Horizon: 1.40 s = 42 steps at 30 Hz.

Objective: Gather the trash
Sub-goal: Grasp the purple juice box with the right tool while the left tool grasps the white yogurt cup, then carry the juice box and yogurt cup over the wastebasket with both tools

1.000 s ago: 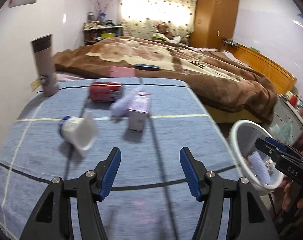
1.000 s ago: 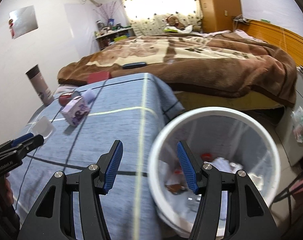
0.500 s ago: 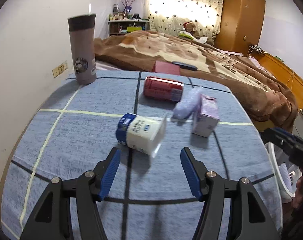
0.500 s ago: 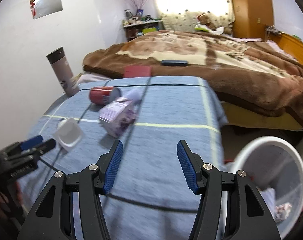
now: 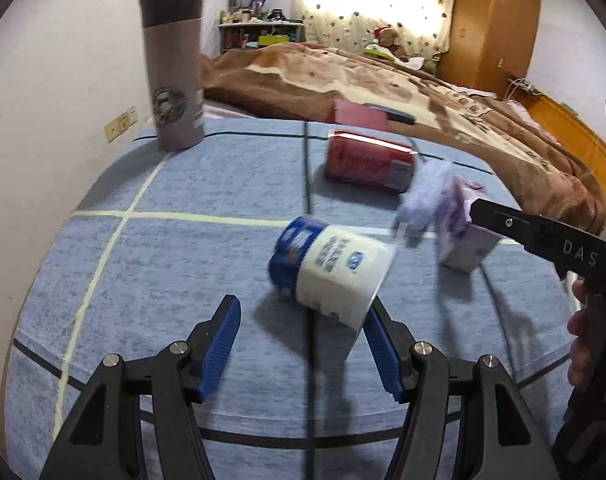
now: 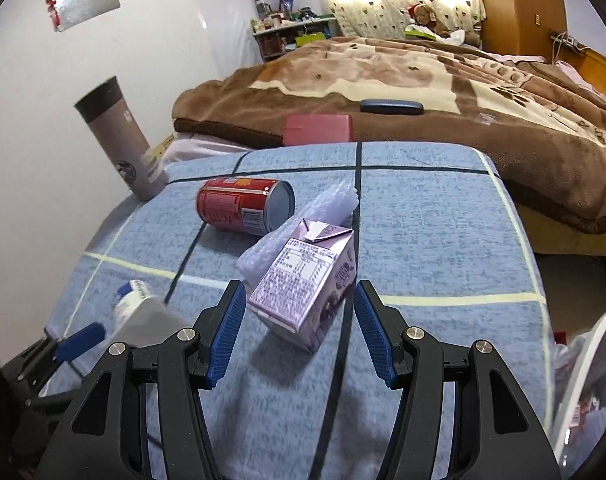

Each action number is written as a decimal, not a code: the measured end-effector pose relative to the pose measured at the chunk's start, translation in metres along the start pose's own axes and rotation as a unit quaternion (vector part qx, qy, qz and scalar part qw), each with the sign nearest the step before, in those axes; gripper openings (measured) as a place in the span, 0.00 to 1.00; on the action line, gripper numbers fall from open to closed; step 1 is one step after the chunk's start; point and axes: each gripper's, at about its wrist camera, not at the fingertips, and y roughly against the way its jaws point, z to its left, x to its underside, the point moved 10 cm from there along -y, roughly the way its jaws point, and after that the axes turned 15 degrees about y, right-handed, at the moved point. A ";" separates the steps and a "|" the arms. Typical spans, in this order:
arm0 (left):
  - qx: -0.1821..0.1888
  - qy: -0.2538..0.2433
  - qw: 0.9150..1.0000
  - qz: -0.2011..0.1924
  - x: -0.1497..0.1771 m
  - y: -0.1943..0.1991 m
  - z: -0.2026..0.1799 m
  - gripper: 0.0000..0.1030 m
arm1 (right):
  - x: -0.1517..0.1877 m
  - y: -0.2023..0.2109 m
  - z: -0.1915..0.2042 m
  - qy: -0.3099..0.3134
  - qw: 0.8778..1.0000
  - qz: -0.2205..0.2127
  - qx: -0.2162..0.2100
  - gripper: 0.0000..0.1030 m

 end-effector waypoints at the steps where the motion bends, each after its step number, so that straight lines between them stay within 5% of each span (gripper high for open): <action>1: -0.004 0.006 1.000 0.000 -0.001 -0.001 0.006 0.63 | 0.001 -0.003 0.001 0.001 1.000 0.003 0.002 0.56; 7: -0.002 0.049 0.999 0.002 -0.012 -0.004 0.032 0.63 | -0.003 -0.002 0.000 -0.001 1.000 0.006 0.031 0.58; 20: 0.023 0.038 0.999 0.010 -0.019 -0.019 0.018 0.63 | -0.001 -0.017 0.004 0.009 0.998 0.026 0.062 0.58; 34: 0.038 0.036 0.999 0.012 -0.021 -0.023 0.011 0.15 | 0.002 -0.019 -0.003 -0.006 0.997 0.019 0.070 0.43; 42: 0.038 0.021 0.999 -0.004 -0.019 -0.012 0.005 0.11 | 0.004 -0.012 0.000 0.001 0.997 0.010 0.071 0.42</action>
